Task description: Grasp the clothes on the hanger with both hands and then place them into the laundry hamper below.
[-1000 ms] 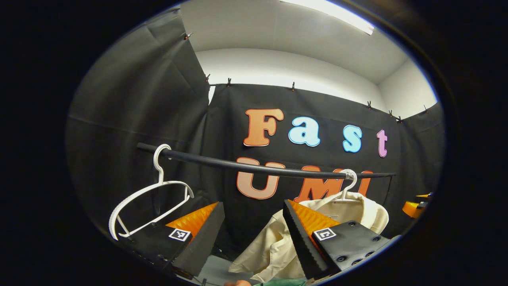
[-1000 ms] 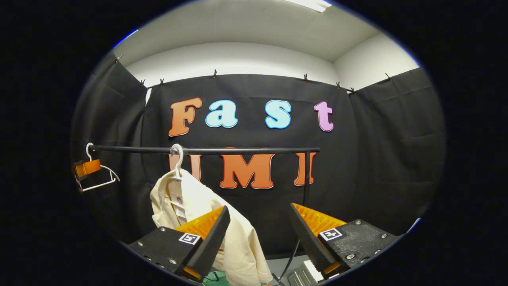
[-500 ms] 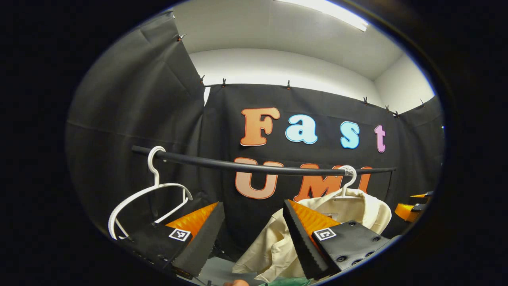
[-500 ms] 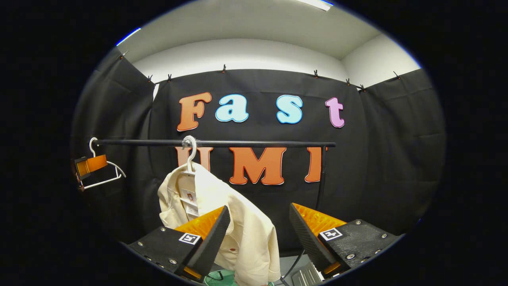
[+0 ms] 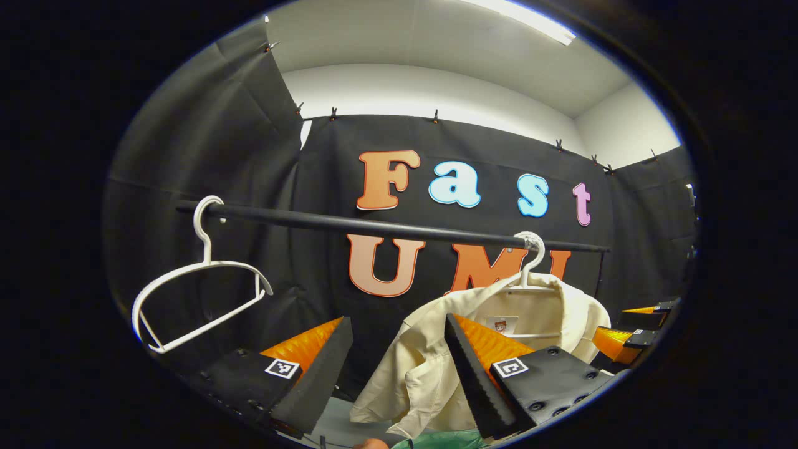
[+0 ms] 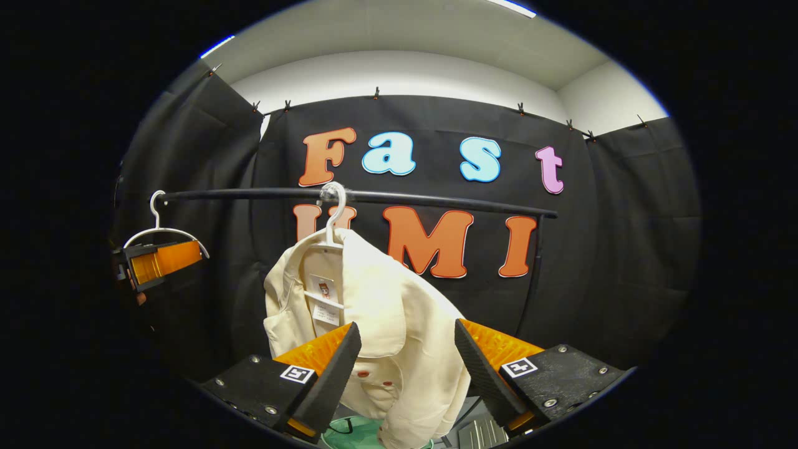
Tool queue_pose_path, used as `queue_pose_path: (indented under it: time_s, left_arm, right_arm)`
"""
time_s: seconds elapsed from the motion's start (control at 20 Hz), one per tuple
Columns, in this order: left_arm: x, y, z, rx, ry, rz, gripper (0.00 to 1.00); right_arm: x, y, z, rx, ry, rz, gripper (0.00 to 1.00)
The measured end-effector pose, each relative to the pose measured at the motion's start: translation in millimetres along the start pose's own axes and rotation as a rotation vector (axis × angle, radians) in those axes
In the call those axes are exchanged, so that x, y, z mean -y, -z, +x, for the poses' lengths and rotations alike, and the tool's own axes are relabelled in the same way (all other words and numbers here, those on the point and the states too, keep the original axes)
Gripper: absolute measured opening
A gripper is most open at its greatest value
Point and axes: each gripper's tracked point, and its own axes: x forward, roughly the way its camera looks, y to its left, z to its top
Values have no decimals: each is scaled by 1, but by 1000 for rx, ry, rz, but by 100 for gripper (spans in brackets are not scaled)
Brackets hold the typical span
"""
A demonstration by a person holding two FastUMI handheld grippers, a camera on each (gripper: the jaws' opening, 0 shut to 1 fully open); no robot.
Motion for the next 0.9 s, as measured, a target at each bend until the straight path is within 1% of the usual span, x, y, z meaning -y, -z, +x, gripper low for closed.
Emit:
queue_pose_path:
  time_s: [0.25, 0.3, 0.4, 0.45, 0.5, 0.55, 0.6, 0.65, 0.7, 0.8, 0.85, 0.9]
  left_arm:
    - [12, 31, 8, -57, 26, 7, 96]
    - [15, 39, 10, -72, 34, 4, 100]
    - [22, 53, 13, -94, 47, 5, 93]
    - [23, 60, 15, -102, 53, 7, 97]
    - [25, 67, 17, -113, 59, 7, 97]
    - [26, 74, 20, -123, 62, 6, 100]
    - [27, 80, 23, -128, 66, 2, 93]
    - [27, 86, 25, -135, 69, -4, 93]
    - [27, 95, 28, -148, 69, -8, 96]
    - [26, 110, 32, -179, 68, -6, 100]
    - [27, 116, 33, -191, 70, -6, 97]
    - [28, 122, 35, -198, 76, -7, 97]
  right_arm:
    - [-22, 21, 8, -35, -37, 0, 92]
    - [-25, 27, 9, -42, -43, -1, 92]
    - [-32, 39, 13, -57, -60, 1, 92]
    - [-37, 42, 15, -60, -73, 2, 92]
    - [-41, 44, 17, -63, -78, 0, 92]
    - [-43, 48, 19, -68, -81, -4, 92]
    - [-46, 53, 19, -77, -89, -7, 91]
    - [-51, 61, 21, -90, -97, -8, 91]
    - [-53, 68, 24, -106, -98, -11, 90]
    - [-56, 78, 28, -121, -92, -22, 88]
    - [-56, 81, 30, -123, -86, -25, 87]
    - [-56, 84, 33, -129, -79, -25, 86]
